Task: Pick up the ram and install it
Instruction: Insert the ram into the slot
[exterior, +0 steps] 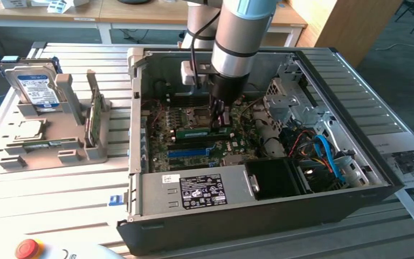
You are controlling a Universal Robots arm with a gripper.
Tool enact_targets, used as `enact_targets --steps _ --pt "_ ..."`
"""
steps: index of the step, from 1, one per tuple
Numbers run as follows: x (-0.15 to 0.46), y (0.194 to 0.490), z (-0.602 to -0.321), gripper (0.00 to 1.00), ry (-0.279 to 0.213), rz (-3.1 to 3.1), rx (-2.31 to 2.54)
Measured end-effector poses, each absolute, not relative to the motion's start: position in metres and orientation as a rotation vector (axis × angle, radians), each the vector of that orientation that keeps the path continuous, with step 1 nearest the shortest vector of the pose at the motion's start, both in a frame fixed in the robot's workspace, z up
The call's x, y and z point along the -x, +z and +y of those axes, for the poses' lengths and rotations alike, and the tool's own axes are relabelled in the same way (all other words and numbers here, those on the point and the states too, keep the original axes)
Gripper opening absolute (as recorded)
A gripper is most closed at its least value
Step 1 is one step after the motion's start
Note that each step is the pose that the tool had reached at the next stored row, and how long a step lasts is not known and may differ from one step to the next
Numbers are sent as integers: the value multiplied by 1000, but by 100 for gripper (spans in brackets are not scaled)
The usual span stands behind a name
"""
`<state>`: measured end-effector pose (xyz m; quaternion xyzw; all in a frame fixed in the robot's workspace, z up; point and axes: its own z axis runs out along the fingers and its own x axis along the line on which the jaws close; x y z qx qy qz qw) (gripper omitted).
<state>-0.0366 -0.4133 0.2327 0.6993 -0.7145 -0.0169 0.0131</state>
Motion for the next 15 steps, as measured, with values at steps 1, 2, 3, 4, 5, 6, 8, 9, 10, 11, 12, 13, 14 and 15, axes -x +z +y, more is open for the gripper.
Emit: enact_targets --steps 1,2,3,4,5,6,8,9,10,11,12,13,14,15 --pt "37 234 -413 12 -53 -2226 -2179" --pt "37 235 -413 12 -54 -2226 -2178" --pt "37 237 -413 12 -54 -2225 -2178" --pt "37 238 -413 12 -55 -2225 -2178" --pt "37 238 -413 12 -55 -2225 -2178" --pt "37 238 -413 12 -56 -2225 -2178" --pt "37 238 -413 12 -56 -2225 -2178" --pt "36 238 -413 12 -56 -2224 -2177" --pt "36 238 -413 12 -59 -2222 -2176" --pt "36 238 -413 12 -63 -2220 -2174" --pt "36 238 -413 12 -66 -2219 -2172" --pt "35 238 -413 12 -67 -2219 -2172" --pt "35 238 -414 12 -68 -2218 -2171" --pt "35 238 -414 12 -68 -2218 -2171"
